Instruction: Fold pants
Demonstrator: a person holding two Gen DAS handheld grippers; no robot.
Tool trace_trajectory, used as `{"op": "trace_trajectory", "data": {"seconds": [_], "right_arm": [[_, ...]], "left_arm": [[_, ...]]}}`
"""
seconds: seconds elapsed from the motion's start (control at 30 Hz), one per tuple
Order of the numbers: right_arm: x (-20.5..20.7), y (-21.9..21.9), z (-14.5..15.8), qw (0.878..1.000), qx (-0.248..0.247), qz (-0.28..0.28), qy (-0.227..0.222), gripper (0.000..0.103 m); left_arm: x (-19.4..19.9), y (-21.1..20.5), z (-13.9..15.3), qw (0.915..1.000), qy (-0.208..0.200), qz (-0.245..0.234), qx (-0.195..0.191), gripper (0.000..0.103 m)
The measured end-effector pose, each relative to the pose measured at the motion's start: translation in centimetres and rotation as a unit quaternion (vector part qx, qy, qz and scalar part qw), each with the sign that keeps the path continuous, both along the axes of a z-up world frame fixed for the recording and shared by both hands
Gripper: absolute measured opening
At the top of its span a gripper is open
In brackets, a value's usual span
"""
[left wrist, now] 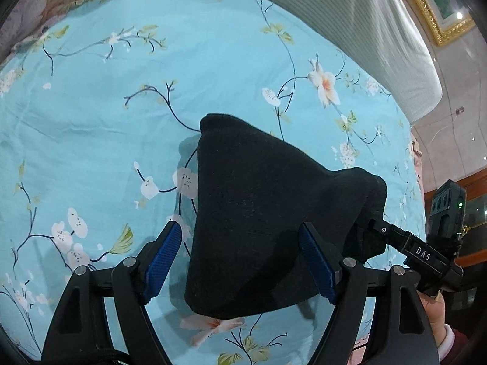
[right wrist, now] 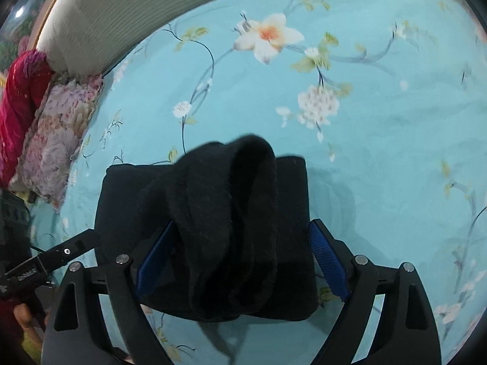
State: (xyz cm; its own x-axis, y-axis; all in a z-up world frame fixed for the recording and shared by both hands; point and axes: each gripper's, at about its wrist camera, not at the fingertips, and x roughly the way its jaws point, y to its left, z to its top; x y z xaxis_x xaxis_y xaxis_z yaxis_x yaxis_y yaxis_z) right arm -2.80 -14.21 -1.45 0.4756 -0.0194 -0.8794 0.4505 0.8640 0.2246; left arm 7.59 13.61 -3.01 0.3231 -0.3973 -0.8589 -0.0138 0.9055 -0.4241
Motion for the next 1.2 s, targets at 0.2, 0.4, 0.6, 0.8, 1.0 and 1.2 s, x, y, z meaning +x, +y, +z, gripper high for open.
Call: {"op": "trace_trajectory", "data": {"seconds": [0.2,0.4,0.6,0.8,1.0,1.2], "right_arm": [[-0.8,-1.5,-1.7,0.999,0.048,-0.007,-0.001,0.087],[-2.2,-3.1,-3.0,0.995,0.100,-0.005,-0.016,0.056],[-3.0,-4.2,-3.4,0.989,0.142,0.004,-0.040,0.046],[-3.2,-4.4,-3.5,0.987,0.154,0.013,-0.053,0.044],[-3.1,-4.3,-3.5,0.986,0.155,0.018,-0.058,0.044],[-3.1,-3.6,-2.7,0.987,0.145,0.032,-0.065,0.042]], "left_arm": [[0.4,-0.2,-0.8,0.9999,0.010,-0.010,0.000,0.080],[1.0,-0.4,-1.6,0.9997,0.021,-0.013,-0.004,0.080],[1.7,-0.5,-3.2,0.9995,0.030,-0.010,-0.008,0.079],[2.4,0.2,-5.4,0.9972,0.055,0.011,-0.049,0.065],[2.3,-0.8,-4.7,0.9978,0.045,-0.012,-0.048,0.043],[1.9,-1.0,-3.5,0.9985,0.029,-0.018,-0.043,0.029]]}}
